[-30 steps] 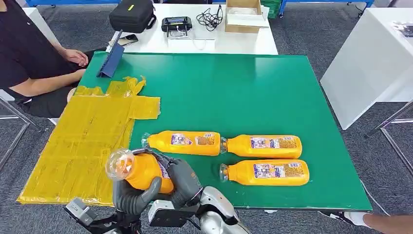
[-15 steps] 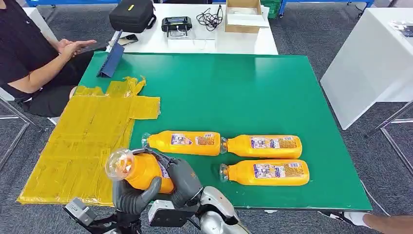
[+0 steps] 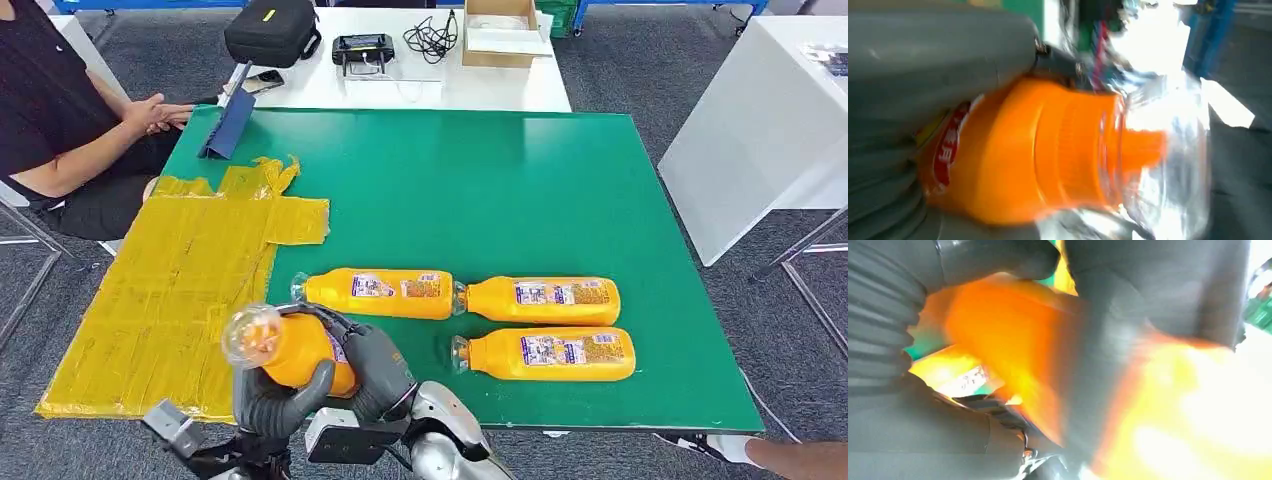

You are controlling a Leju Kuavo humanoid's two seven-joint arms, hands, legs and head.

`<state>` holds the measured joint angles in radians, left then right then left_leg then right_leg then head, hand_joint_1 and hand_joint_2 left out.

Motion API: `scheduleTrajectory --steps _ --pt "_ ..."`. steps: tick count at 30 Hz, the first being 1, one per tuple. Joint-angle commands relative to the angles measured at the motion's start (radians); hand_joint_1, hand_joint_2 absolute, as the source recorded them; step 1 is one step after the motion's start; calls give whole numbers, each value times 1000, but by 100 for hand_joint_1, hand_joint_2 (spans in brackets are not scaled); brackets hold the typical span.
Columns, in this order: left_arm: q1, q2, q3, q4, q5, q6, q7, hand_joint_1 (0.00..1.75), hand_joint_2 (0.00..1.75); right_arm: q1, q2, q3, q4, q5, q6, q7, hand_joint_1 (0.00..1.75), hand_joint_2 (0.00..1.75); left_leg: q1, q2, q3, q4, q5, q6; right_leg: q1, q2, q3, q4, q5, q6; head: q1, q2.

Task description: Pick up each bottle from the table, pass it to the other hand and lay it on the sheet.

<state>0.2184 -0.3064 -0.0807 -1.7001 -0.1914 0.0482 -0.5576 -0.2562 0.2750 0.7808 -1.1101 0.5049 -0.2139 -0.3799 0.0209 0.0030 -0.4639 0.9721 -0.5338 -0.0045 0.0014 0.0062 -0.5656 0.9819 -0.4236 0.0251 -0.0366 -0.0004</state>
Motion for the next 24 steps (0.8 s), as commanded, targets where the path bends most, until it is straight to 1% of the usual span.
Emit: scheduleTrajectory --steps 1,5,7,8,9,10,11,12,13,15,17,20,21,22,23,24 --pt "-200 53 331 276 -1031 650 -100 175 175 -115 -109 -106 -109 -46 75 12 0 175 -2 -1 2 -3 2 1 -2 -1 2 -2 1 0 0 0" --pt "-200 53 331 276 -1031 650 -100 175 175 -115 -109 -106 -109 -46 75 12 0 175 -2 -1 2 -3 2 1 -2 -2 2 -2 1 0 0 0" --pt "-186 14 337 254 -1062 650 -109 175 175 -95 -99 -96 -103 -31 71 8 0 175 -1 -2 1 -2 3 1 -1 -2 2 -2 2 0 0 0" --pt "-182 4 333 249 -1068 650 -109 175 175 -90 -98 -93 -99 -25 65 6 0 175 -1 -2 1 -3 3 1 -1 -3 2 -3 3 0 0 0" --pt "-196 -4 311 260 -1095 650 -98 175 175 -88 -111 -106 -100 -23 61 4 0 175 -1 0 2 -2 3 1 -1 1 1 -1 2 0 2 0" --pt "-204 -3 294 268 -1115 650 -83 175 175 -86 -117 -116 -104 -23 61 2 0 175 -1 2 4 -2 2 1 -1 0 2 -1 2 -2 -2 0" --pt "-204 -3 294 268 -1115 650 -83 175 175 -86 -117 -116 -104 -23 61 2 0 175 -1 -2 5 -2 3 1 -1 -3 3 -2 2 -2 -2 0" --pt "-204 -3 294 268 -1115 650 -83 175 175 -86 -117 -116 -104 -23 61 2 0 175 0 0 2 -1 2 1 0 -1 1 0 2 -2 1 0" --pt "-204 -3 294 268 -1115 650 -83 175 175 -86 -117 -116 -104 -23 61 2 0 175 -1 -3 1 -2 3 1 0 -4 0 -2 2 -2 -1 0" --pt "-204 -3 294 268 -1115 650 -83 175 175 -86 -117 -116 -104 -23 61 2 0 175 0 1 0 -1 2 0 0 0 -1 -1 2 -3 0 0" --pt "-207 16 273 293 -1127 650 -51 175 175 -94 -111 -117 -94 -23 65 2 0 175 -1 -2 1 -2 3 1 0 -3 0 -2 2 -2 0 0" --pt "-227 71 218 363 -1126 650 20 175 175 -111 -109 -120 -79 -8 68 3 0 175 -1 0 1 -2 3 0 0 -1 -1 -1 2 -3 0 0" --pt "-229 76 211 380 -1135 650 35 175 175 -115 -108 -120 -75 -7 69 4 0 175 -1 1 1 -2 3 0 0 0 -2 -1 2 -3 -1 0" --pt "-242 90 202 423 -1142 650 51 175 175 -128 -109 -120 -65 -2 72 10 0 175 -1 0 1 -2 3 0 0 -1 -1 -1 2 -3 0 0" --pt "-275 124 186 498 -1158 650 96 175 175 -160 -109 -126 -41 -1 79 18 0 175 -1 0 1 -2 3 0 -1 0 -2 -1 2 -3 0 0" --pt "-282 132 181 515 -1164 650 107 175 175 -166 -108 -127 -34 -1 81 19 0 175 -1 -1 1 -2 4 0 -1 -1 -1 -1 3 -3 0 0"
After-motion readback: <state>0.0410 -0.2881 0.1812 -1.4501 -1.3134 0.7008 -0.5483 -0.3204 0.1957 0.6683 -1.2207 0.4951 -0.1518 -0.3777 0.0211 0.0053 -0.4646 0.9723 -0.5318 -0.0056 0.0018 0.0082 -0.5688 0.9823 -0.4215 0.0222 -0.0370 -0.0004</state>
